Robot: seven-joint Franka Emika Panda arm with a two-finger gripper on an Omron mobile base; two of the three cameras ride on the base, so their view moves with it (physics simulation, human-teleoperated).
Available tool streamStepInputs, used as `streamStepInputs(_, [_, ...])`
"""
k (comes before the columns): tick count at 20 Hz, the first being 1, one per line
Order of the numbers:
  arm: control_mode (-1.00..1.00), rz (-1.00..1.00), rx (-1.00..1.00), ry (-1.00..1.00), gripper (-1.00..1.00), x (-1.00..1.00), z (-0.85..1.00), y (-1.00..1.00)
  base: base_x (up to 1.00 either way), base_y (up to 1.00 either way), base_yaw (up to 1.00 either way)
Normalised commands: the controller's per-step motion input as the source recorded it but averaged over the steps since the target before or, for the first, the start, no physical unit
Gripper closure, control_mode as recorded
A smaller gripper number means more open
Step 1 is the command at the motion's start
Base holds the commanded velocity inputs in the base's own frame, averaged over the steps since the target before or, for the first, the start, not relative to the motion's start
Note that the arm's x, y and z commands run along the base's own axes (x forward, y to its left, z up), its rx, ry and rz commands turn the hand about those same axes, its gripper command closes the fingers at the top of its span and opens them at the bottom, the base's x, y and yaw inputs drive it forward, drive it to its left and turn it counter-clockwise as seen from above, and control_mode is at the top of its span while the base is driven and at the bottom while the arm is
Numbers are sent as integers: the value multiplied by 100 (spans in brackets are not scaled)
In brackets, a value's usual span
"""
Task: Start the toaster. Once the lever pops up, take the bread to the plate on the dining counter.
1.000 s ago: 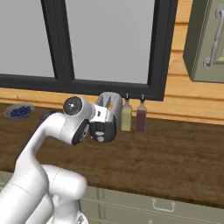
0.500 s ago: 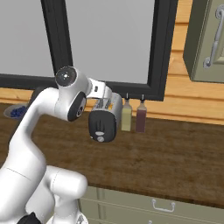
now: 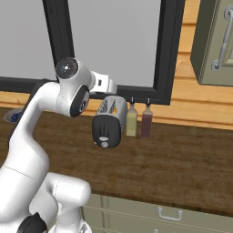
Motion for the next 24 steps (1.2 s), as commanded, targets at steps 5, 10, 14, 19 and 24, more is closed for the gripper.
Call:
streamStepInputs(5, [-100,0,0,0,-100,0,0,0,0,0,0])
streamStepInputs(10, [-100,0,0,0,-100,0,0,0,0,0,0])
streamStepInputs(14, [-100,0,0,0,-100,0,0,0,0,0,0])
streamStepInputs(19, [-100,0,0,0,-100,0,0,0,0,0,0])
streamStepInputs(24, [-100,0,0,0,-100,0,0,0,0,0,0])
